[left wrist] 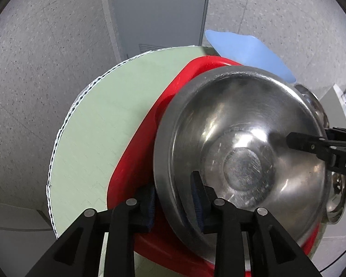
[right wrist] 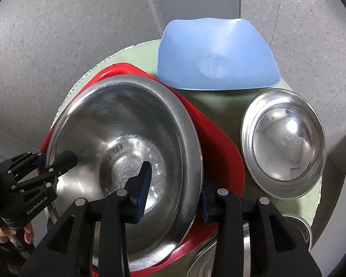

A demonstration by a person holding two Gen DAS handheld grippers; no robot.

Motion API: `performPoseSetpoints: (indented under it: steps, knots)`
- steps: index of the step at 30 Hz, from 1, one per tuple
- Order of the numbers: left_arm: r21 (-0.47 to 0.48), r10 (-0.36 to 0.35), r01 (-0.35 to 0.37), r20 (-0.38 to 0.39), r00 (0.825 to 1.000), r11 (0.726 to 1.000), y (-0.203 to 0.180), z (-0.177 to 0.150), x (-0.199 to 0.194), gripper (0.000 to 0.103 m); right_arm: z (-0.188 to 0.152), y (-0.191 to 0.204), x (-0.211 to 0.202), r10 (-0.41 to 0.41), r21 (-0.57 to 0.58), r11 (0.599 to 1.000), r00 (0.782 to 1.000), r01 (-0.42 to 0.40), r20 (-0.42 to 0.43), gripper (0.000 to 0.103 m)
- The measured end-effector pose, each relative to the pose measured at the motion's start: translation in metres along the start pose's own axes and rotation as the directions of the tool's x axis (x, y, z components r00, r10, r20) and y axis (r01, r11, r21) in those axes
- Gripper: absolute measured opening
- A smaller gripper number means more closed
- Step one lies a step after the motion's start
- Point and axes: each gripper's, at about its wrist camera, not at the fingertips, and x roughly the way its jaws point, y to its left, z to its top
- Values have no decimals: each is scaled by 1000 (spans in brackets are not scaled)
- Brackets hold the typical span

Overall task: Organize plates and bowls
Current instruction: 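Lower the large steel bowl into the red basin and open both grippers, then move both grippers to the light blue plastic bowl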

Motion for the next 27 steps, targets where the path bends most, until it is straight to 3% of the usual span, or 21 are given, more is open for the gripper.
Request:
performPoseSetpoints:
  steps: [3,9,15,20,27]
  knots:
    - [6,-5,5,15,1000,1000,-4,-1,-5,38,0,0,-1,1,-5,1000,1000,-1,-7,48]
    - [-1,3,-3,32,999,1000,-7,-5,-13,51,-1,0,-6,7,-7,1000,1000,-7,-10,50]
    - [-13,39,-37,107,994,999,-10,-10,-39,78,-2,1,-24,-14,-5,1000,999,14,37,60]
    - [-41,30,-23,172,985,999,-12,-13,-68,81,-8,-5,-46,-5,18,1000,995,3,96,60]
    - [12,-18,16,257,966,1000,-35,-14,-108,87,-13,-17,-89,-3,45,999,980,-6,197,64]
